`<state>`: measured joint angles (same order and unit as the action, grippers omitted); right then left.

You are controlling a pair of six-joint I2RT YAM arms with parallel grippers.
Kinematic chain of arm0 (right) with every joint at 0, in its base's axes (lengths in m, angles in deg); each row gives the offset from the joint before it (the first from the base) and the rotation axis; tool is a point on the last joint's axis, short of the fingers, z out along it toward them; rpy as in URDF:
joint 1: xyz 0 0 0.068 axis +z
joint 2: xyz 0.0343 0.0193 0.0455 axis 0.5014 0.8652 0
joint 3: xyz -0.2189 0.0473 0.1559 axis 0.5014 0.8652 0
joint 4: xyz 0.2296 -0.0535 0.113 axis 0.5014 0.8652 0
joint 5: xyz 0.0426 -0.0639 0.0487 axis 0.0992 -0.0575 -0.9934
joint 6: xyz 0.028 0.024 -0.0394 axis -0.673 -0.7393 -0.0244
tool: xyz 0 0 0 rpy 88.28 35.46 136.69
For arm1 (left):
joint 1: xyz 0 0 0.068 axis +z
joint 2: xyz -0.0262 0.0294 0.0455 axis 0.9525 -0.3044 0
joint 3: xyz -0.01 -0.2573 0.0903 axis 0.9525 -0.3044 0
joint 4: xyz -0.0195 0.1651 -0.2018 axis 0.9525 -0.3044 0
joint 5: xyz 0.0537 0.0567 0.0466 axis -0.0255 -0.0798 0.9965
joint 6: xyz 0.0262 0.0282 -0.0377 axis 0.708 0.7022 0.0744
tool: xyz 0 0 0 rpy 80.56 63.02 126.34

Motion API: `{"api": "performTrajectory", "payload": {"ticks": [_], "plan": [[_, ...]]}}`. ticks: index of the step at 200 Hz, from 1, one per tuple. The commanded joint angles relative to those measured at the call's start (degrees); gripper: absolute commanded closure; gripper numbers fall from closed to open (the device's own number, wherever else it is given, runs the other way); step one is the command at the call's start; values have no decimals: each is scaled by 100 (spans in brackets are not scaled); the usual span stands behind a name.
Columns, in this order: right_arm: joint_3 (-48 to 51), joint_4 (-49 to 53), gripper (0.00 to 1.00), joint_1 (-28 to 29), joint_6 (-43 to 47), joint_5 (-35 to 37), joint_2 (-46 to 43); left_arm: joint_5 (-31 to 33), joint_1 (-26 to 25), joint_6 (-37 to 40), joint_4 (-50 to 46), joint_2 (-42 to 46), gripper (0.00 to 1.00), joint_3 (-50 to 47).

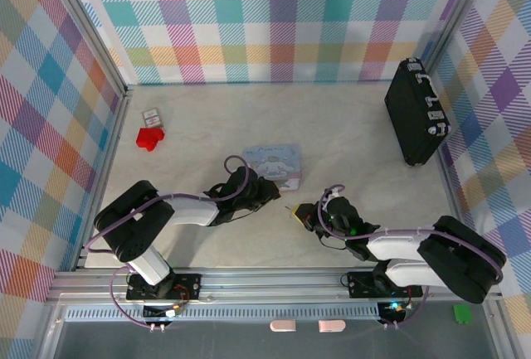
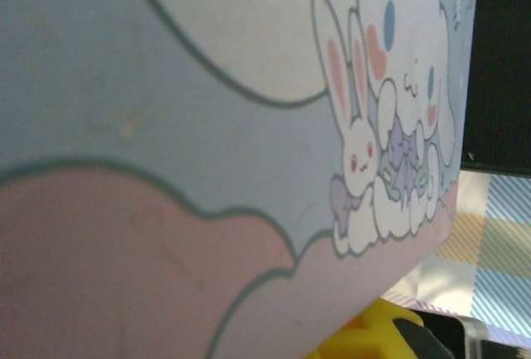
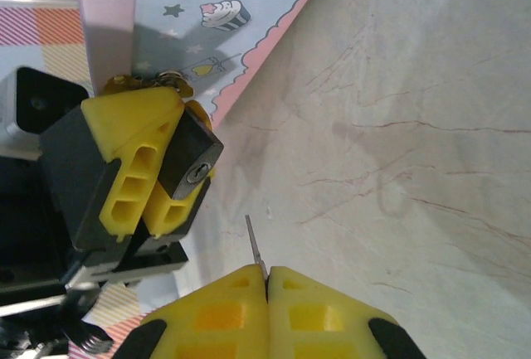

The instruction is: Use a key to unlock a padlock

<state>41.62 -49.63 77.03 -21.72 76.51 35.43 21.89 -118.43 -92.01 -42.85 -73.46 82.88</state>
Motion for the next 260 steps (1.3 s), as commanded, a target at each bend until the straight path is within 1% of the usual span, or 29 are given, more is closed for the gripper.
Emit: {"api": "performTrajectory", "payload": {"ticks": [1, 16, 36, 51, 96, 124, 157, 221, 260], "plan": [[116, -922, 100, -28, -537, 243, 77, 251, -136, -410, 759, -62, 100, 38], [109, -807, 100, -84, -635, 282, -36, 369, -207, -572, 1214, -150, 100, -29], [2, -587, 100, -85, -651, 307, -220, 465, -295, -609, 1499, -215, 100, 11], [65, -618, 100, -117, -714, 403, -366, 553, -333, -634, 1542, -217, 100, 29], [197, -183, 100, -171, -683, 614, -961, 589, -410, -822, 1759, -217, 100, 31], [235, -92, 100, -237, -736, 632, -1071, 602, -458, -923, 1803, -209, 100, 73], [180, -265, 100, -256, -763, 568, -865, 620, -491, -1038, 1983, -266, 100, 92], [168, -1446, 100, -255, -941, 561, 62, 761, -562, -1082, 1898, -59, 100, 29], [113, -1718, 100, -255, -1022, 450, 244, 786, -564, -1153, 1993, -19, 100, -34]]}}
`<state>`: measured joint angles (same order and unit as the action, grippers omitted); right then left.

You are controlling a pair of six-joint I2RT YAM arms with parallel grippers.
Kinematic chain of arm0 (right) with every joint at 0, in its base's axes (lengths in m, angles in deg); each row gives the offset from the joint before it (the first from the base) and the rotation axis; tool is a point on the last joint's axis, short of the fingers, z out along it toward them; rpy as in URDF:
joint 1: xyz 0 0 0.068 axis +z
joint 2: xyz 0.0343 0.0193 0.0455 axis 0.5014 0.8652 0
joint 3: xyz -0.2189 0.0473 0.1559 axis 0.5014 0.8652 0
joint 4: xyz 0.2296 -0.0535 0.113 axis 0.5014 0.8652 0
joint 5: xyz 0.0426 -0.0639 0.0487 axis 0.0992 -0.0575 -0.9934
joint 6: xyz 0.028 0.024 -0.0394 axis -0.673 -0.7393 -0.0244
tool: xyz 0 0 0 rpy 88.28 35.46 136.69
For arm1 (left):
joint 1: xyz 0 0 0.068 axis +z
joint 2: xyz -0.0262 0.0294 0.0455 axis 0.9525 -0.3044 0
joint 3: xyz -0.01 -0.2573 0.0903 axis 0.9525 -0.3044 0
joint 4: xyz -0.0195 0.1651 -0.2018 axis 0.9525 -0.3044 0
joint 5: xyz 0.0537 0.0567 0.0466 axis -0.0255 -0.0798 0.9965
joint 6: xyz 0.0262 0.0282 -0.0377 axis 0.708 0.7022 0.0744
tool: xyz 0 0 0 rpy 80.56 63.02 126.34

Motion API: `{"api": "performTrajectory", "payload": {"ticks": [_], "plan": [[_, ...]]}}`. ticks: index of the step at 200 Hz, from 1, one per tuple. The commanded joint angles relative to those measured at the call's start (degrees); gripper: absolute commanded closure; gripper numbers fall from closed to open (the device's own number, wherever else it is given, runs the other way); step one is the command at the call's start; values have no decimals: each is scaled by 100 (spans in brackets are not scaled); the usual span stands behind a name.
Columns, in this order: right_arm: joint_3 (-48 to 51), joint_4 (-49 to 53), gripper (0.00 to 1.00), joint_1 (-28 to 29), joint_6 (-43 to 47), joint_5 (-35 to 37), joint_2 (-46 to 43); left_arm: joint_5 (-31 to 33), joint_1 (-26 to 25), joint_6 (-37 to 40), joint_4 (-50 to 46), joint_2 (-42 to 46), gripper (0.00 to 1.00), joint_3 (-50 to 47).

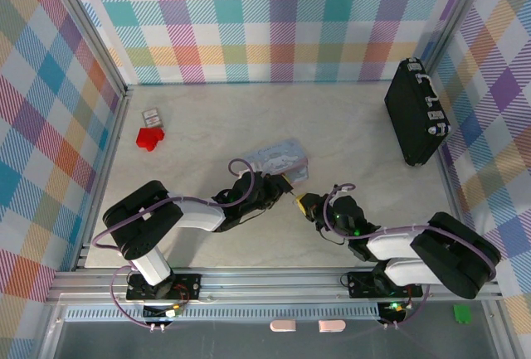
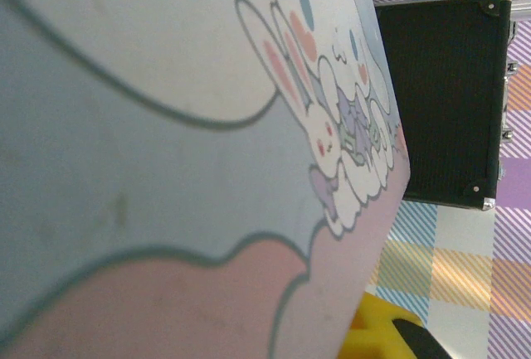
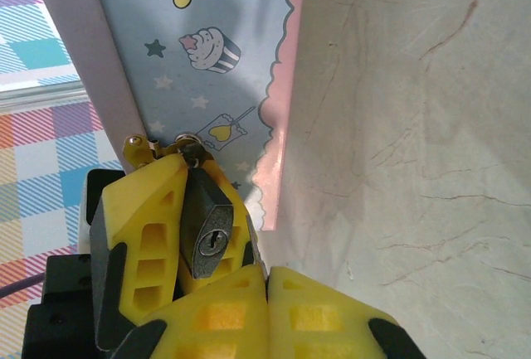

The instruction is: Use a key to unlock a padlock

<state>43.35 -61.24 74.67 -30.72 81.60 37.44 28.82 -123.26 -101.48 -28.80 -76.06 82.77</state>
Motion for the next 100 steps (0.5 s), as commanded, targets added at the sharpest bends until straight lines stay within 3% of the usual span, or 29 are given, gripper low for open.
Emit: {"api": "performTrajectory", "payload": {"ticks": [1, 100], "plan": [[-57, -546, 100, -19, -122, -62, 40, 96, -80, -207, 588, 239, 100, -26], [3, 465, 100, -19, 26, 87, -926, 136, -80, -206, 632, 310, 100, -92]]}}
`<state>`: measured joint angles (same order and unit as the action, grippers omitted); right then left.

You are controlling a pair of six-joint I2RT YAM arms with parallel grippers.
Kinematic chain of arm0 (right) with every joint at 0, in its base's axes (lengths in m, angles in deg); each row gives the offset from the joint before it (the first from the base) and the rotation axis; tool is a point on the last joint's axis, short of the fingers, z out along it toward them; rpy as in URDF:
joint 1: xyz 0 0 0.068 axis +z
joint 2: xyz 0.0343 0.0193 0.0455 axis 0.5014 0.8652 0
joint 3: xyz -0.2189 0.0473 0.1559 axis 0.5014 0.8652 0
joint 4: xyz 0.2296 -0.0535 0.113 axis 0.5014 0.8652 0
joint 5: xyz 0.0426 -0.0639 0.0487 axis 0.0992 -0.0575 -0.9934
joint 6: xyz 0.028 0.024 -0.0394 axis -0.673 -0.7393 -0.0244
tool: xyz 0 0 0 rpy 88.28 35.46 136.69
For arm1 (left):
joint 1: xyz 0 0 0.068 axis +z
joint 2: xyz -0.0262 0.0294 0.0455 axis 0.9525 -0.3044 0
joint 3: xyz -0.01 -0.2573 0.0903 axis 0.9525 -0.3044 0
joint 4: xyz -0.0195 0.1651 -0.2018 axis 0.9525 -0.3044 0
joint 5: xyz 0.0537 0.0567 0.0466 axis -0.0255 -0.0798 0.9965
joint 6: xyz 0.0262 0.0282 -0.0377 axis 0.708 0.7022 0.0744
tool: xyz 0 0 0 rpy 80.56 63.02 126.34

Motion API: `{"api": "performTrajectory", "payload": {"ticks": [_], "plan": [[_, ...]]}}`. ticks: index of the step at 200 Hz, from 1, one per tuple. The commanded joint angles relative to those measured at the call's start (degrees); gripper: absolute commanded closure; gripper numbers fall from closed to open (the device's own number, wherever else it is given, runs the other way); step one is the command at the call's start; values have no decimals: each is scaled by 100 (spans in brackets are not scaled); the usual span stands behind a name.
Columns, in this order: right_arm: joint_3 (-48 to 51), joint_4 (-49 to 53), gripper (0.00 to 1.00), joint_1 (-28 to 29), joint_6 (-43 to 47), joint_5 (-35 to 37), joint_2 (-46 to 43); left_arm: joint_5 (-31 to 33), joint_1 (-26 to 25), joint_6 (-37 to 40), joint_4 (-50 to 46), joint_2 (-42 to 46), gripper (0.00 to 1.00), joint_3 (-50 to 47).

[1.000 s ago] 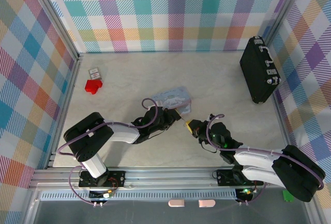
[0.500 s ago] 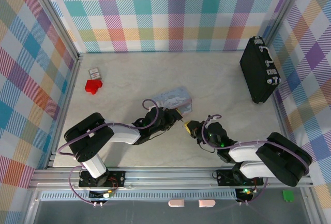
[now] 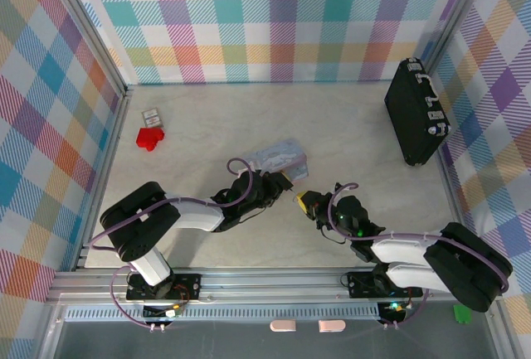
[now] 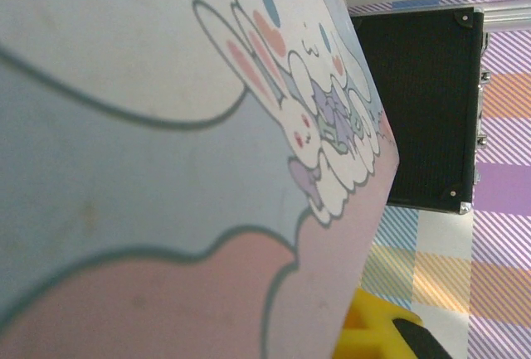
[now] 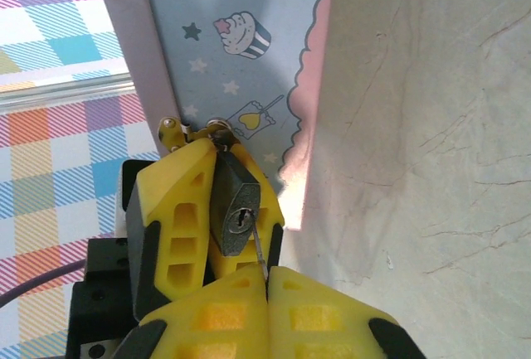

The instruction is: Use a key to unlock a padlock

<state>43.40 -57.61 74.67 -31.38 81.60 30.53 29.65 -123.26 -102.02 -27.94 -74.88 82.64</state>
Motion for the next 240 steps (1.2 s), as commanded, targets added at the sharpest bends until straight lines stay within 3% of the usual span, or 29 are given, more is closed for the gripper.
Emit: {"api": "performTrajectory", "payload": {"ticks": [1, 240], "plan": [[-4, 117, 100, -19, 96, 86, -241, 52, -79, -152, 552, 185, 100, -78], [-50, 490, 100, -19, 145, 199, -503, 155, -202, -271, 580, 231, 100, -26]]}}
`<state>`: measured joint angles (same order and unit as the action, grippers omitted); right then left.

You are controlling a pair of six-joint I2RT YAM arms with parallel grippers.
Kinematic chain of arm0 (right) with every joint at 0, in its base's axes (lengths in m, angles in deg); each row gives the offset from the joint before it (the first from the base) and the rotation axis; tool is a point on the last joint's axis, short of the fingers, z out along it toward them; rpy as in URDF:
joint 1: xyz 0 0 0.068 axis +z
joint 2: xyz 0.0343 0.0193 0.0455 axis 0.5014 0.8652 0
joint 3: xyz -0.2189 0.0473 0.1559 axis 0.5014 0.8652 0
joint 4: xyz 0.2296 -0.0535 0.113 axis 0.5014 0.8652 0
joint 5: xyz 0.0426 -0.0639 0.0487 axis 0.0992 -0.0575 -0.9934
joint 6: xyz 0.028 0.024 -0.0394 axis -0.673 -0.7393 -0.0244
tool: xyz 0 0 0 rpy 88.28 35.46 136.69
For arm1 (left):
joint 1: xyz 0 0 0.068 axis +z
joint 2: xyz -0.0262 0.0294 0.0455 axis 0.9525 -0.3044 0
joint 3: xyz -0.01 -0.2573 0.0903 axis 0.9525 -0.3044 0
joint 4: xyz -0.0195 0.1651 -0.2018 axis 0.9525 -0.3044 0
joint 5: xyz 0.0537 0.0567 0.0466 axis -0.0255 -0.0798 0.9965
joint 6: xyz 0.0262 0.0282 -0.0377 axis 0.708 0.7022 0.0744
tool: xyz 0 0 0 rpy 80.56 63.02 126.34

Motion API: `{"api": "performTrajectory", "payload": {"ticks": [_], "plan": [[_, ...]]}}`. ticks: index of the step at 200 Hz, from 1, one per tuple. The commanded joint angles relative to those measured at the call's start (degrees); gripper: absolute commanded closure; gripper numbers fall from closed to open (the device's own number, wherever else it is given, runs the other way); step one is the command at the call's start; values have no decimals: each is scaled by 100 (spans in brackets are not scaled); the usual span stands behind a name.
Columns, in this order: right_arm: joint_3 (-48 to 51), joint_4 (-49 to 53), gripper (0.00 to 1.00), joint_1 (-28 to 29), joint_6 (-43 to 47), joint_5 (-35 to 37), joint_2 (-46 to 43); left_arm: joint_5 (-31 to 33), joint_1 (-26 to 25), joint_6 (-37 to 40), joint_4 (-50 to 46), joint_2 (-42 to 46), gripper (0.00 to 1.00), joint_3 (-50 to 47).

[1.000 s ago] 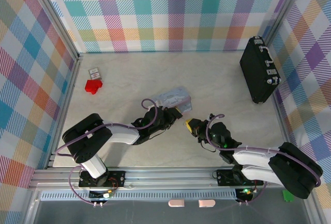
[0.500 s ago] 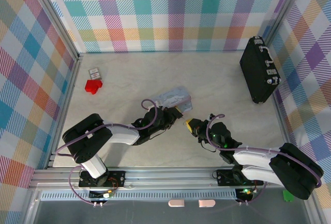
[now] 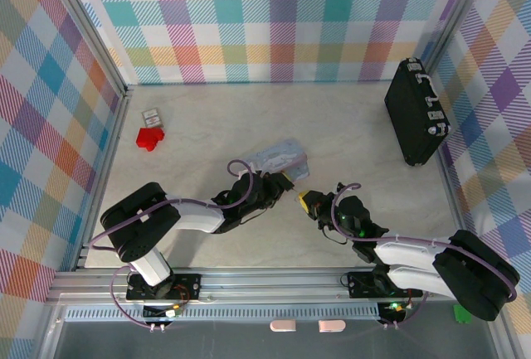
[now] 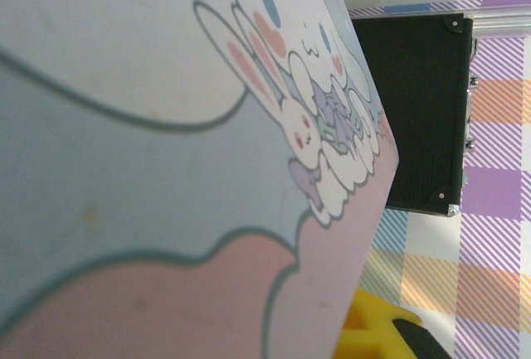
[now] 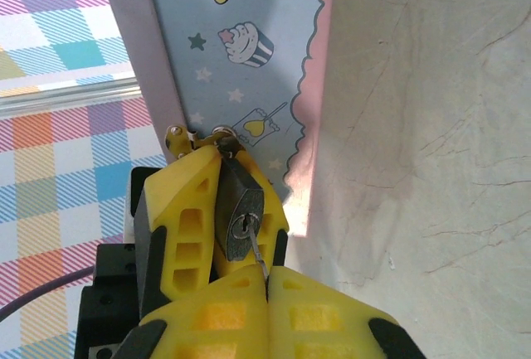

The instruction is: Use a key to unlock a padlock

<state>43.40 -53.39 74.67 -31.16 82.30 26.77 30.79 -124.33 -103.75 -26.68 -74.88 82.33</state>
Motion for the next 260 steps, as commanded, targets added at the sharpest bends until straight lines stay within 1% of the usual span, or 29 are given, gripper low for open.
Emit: {"api": "performTrajectory", "payload": {"ticks": [1, 25, 59, 124, 215, 260], "plan": [[-50, 74, 100, -19, 124, 129, -131, 42, -95, -96, 445, 232, 100, 6], [-103, 278, 100, -19, 181, 129, -240, 84, -95, -74, 390, 250, 100, -8], [-116, 177, 100, -19, 168, 111, -192, 34, -102, -94, 514, 216, 100, -11], [-149, -430, 100, -19, 93, 23, 234, 46, -253, -188, 617, 198, 100, 51], [-215, 140, 100, -20, 175, 78, -282, 21, -270, -259, 801, 9, 100, 24], [-203, -29, 100, -19, 159, 60, -86, -10, -314, -258, 851, 40, 100, 95]]}}
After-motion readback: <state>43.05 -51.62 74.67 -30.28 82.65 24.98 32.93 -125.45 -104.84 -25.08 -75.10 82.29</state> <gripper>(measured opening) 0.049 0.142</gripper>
